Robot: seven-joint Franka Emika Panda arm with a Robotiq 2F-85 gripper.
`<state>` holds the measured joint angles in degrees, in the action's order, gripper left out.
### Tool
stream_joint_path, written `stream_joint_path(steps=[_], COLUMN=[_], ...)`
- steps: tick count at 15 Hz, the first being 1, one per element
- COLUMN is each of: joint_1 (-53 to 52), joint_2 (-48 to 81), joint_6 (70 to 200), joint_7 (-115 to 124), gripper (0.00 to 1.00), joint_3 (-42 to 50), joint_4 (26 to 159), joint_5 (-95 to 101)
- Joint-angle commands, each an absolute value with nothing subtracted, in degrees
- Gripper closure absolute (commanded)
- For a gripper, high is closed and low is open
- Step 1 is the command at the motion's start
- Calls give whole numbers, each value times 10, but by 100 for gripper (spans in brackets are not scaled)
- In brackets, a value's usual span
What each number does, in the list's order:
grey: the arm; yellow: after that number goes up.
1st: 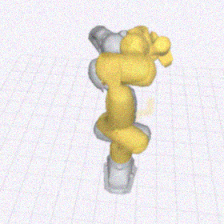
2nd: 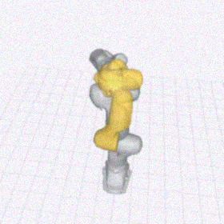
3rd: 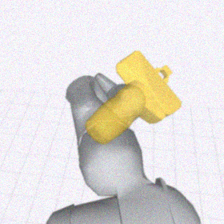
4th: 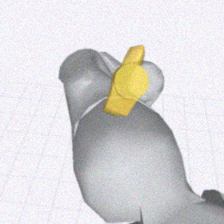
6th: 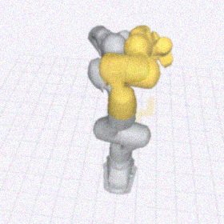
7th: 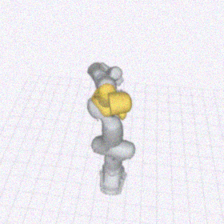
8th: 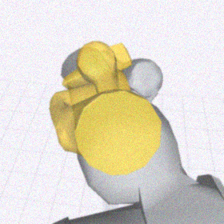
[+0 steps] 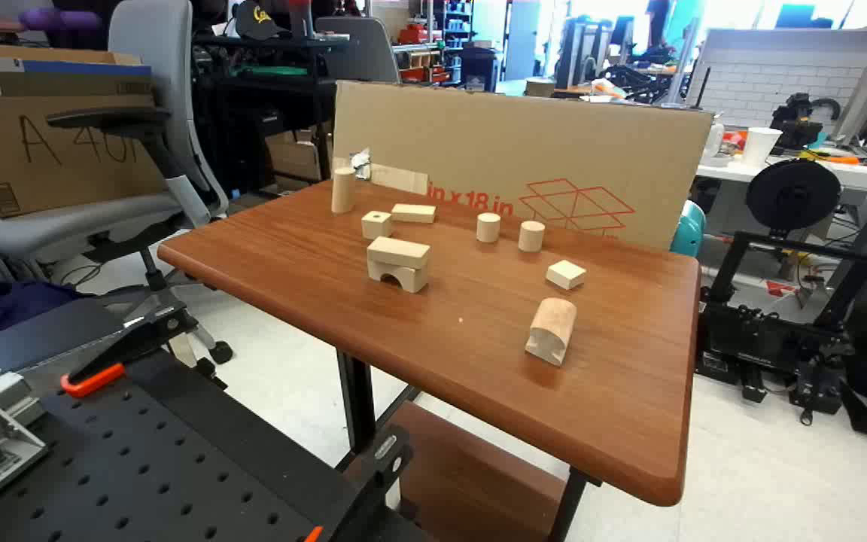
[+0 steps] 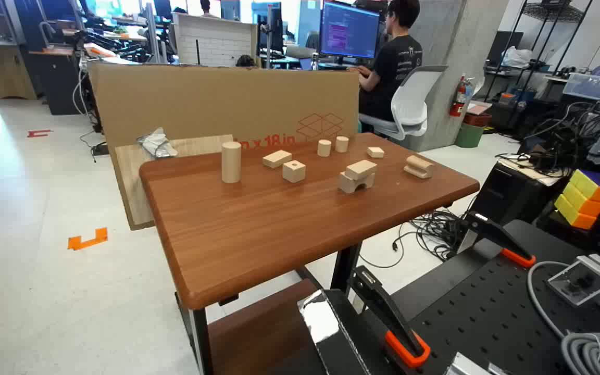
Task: Pick up the object on the table and place it on the other objects
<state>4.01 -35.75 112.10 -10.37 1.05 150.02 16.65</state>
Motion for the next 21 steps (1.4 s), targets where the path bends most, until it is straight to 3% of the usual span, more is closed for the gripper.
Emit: stream_joint_path(steps=[1,21], joint_1=[32,31], joint_2=[-357,-336], joint_6=[1118,1144], joint_7=[-100,-100], gripper=[0,0], joint_3=[17,25], joint_4=[1499,1493], joint_5=[170,166])
